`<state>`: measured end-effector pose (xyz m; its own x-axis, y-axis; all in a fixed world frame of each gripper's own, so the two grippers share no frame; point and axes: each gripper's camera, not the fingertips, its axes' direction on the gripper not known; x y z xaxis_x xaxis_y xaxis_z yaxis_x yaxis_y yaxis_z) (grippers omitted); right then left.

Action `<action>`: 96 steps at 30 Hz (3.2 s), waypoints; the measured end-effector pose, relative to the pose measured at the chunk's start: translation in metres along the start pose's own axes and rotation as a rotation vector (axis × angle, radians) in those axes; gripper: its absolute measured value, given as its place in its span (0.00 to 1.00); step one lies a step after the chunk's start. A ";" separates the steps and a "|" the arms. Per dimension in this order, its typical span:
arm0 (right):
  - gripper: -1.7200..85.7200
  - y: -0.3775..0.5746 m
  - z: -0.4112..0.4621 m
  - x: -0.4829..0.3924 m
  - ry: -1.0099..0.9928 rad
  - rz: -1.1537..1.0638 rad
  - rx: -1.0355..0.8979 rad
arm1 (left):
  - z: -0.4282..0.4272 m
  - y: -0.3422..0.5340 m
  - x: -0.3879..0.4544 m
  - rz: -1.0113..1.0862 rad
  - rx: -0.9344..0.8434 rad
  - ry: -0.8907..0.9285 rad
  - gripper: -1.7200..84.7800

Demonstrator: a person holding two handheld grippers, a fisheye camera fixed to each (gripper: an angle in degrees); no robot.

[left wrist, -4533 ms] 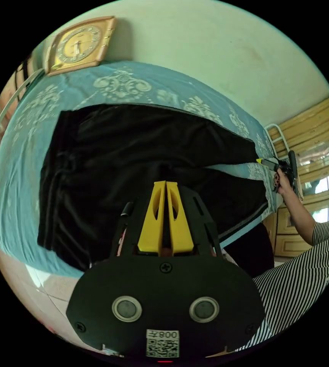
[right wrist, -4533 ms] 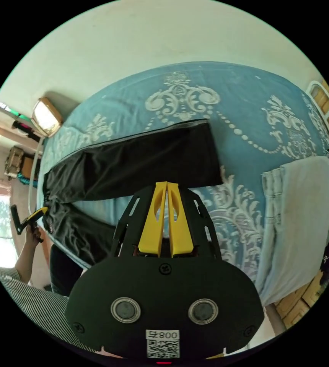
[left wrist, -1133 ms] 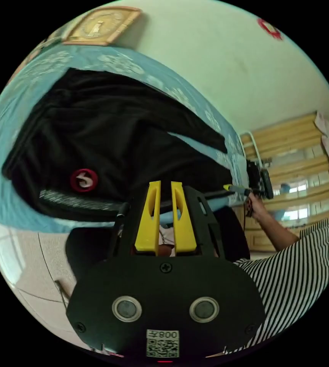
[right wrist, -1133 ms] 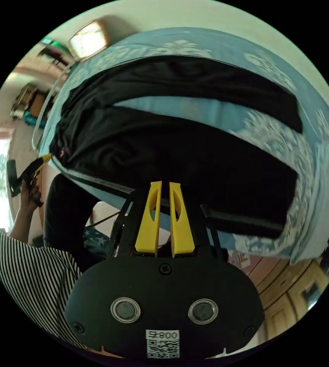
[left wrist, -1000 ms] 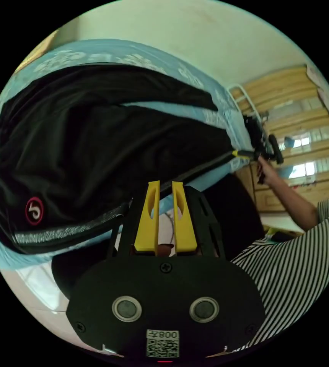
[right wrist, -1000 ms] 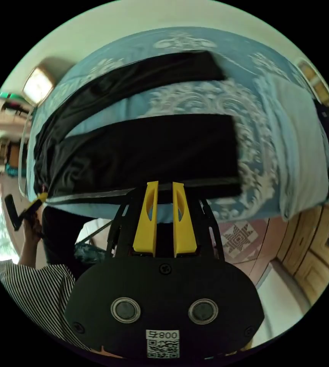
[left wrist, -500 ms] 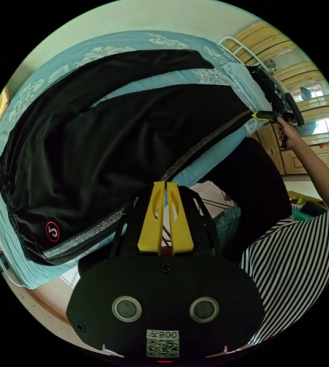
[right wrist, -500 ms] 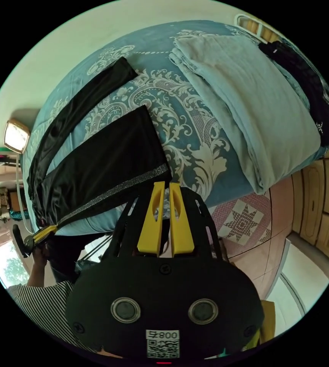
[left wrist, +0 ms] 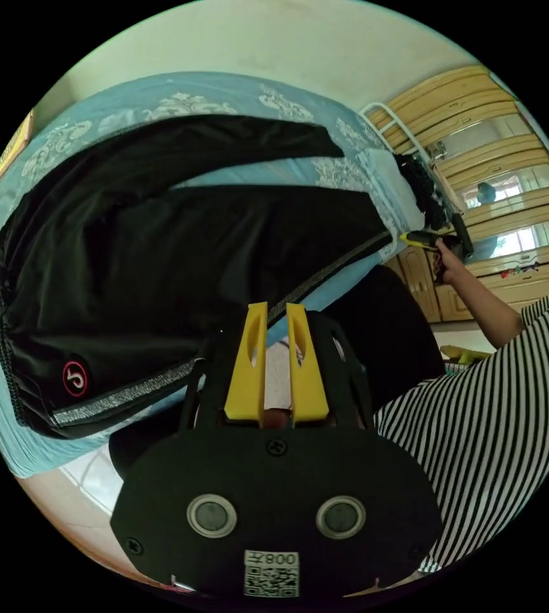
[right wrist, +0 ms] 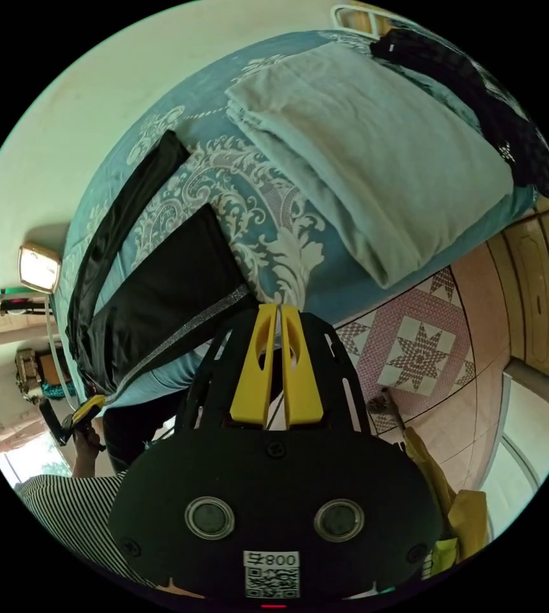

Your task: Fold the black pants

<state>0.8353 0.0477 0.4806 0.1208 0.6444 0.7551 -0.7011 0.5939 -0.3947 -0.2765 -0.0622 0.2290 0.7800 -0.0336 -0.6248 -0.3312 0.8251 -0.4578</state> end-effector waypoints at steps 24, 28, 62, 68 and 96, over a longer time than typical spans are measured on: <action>0.03 -0.265 -0.032 -0.209 0.001 -0.239 0.056 | -0.014 -0.163 -0.084 -0.123 0.026 -0.148 0.03; 0.02 -0.268 -0.041 -0.189 0.058 -0.233 0.081 | -0.017 -0.170 -0.091 -0.137 -0.003 -0.131 0.02; 0.02 -0.407 0.159 -0.101 -0.041 -0.227 0.082 | -0.137 -0.200 -0.106 -0.115 0.103 -0.069 0.03; 0.02 -0.409 0.189 -0.059 -0.118 -0.175 0.201 | -0.206 -0.173 -0.145 -0.223 0.294 -0.089 0.05; 0.11 -0.250 0.698 -0.460 0.024 -1.414 -0.136 | -0.284 -0.259 -0.240 -0.007 -0.209 -0.528 0.12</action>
<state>0.4648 -0.7333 0.5976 0.6646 -0.5148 0.5416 0.0903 0.7748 0.6257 -0.5292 -0.4279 0.3180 0.9245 0.2924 -0.2446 -0.3811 0.6947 -0.6101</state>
